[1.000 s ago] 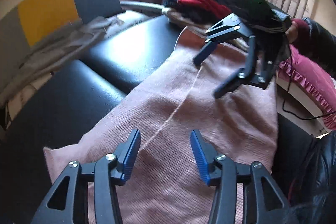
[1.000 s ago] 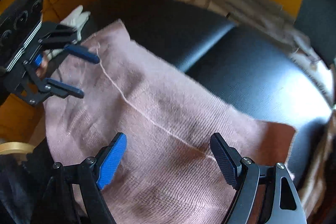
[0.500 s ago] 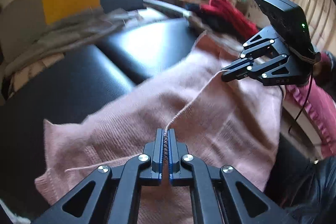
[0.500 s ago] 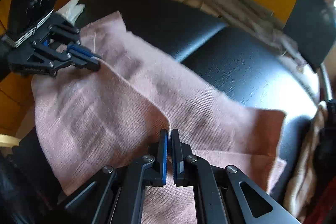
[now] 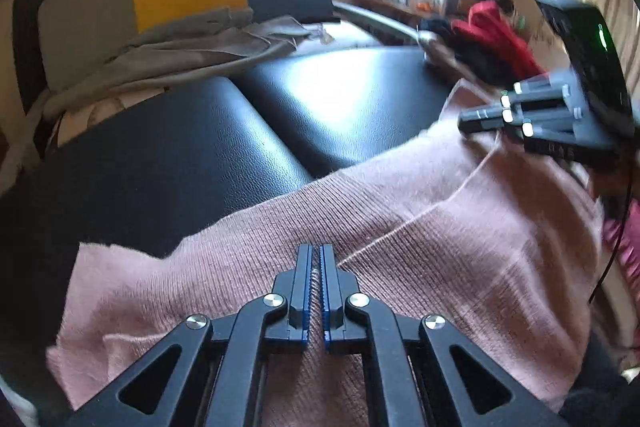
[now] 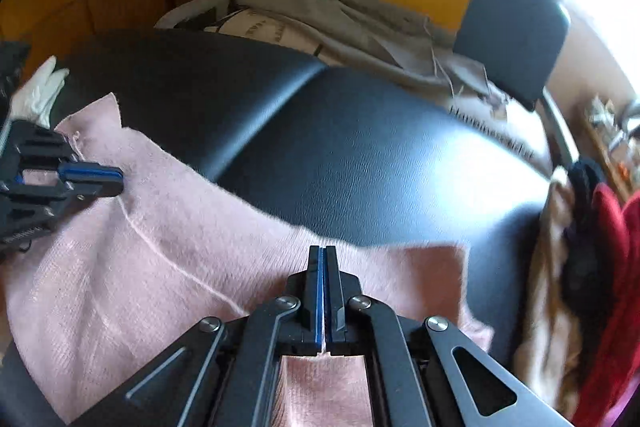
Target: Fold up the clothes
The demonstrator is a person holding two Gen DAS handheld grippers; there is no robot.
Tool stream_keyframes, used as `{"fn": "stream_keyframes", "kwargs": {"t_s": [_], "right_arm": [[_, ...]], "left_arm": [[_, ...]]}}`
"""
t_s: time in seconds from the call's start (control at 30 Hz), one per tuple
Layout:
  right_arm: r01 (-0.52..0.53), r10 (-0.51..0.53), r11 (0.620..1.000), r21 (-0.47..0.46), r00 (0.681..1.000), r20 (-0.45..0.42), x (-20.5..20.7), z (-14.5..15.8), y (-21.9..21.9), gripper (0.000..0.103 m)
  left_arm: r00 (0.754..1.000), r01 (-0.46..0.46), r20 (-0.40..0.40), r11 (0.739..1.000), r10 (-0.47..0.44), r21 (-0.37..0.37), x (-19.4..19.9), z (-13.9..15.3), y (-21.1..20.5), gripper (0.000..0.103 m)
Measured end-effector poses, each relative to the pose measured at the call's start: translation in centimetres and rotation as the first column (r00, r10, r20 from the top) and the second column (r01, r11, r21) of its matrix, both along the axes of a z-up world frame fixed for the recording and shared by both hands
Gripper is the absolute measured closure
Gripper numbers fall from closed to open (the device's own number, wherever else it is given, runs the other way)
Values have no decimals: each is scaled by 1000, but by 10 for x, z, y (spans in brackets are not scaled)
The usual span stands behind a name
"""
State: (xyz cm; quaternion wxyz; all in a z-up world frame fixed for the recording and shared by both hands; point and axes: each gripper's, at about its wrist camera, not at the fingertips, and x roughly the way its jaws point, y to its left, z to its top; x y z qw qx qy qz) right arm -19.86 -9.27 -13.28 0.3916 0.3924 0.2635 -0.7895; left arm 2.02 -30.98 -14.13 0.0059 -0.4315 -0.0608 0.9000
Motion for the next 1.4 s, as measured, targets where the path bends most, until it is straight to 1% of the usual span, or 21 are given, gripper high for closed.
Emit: {"fn": "stream_keyframes", "kwargs": {"t_s": [0.07,0.17,0.23,0.27,0.3,0.43,0.5,0.6,0.67,0.73,0.77,0.8,0.9,1.0,1.07,1.17,1.2,1.23,1.27,1.3,1.4], "right_arm": [[-1,1,998,-57,1000,2,9,9,11,102],[-40,47,988,-146,998,47,30,25,28,98],[-78,90,982,-171,994,64,50,34,41,83],[-100,116,979,-179,990,80,60,36,47,71],[-123,143,975,-187,985,99,71,37,51,64],[-198,216,970,-140,967,135,110,22,58,63],[-214,227,972,-99,964,141,122,7,56,63],[-183,189,982,-55,973,133,123,-11,56,63],[-149,152,988,-31,981,124,123,-20,57,62],[-106,105,994,9,991,81,115,-29,62,62],[-83,81,996,29,995,57,110,-33,65,61],[-59,57,997,49,998,31,105,-37,68,54],[23,-21,999,-36,997,72,87,-44,86,51],[34,-32,998,-54,999,31,89,-47,87,48],[46,-43,996,-75,998,39,90,-46,88,46],[44,-40,995,-88,998,55,91,-43,91,43],[46,-39,995,-94,997,73,91,-41,92,37],[47,-37,993,-106,995,97,92,-39,91,34],[46,-32,992,-121,993,111,92,-35,90,28],[44,-28,990,-135,993,119,92,-30,92,27],[55,-34,983,-176,992,125,86,-15,97,25]], "left_arm": [[999,-44,-31,999,45,23,9,5,-8,95],[989,-97,-109,993,103,66,38,26,-22,87],[978,-119,-155,986,136,115,61,38,-29,86],[974,-127,-172,982,150,139,78,43,-31,86],[968,-133,-188,978,163,163,94,47,-33,86],[963,-126,-196,953,184,277,160,45,-28,84],[968,-97,-191,945,162,311,189,36,-13,82],[984,-104,-116,963,136,249,209,14,11,82],[992,-109,-46,972,121,208,209,-7,20,82],[995,-103,32,986,99,132,209,-27,30,84],[997,-75,18,994,74,85,213,-29,37,84],[999,-47,3,998,47,37,217,-31,43,83],[998,-47,40,997,45,59,221,-32,41,84],[997,-29,68,998,25,55,226,-28,47,84],[997,-49,65,990,40,132,229,-24,40,84],[984,-155,-58,963,171,219,237,-2,8,80],[971,-194,-91,948,223,252,238,7,-7,77],[951,-249,-121,938,284,241,237,15,-24,76],[943,-282,-122,939,309,199,232,18,-34,75],[935,-313,-122,937,333,155,227,20,-44,74],[946,-295,-94,945,310,139,207,14,-54,73]]}}
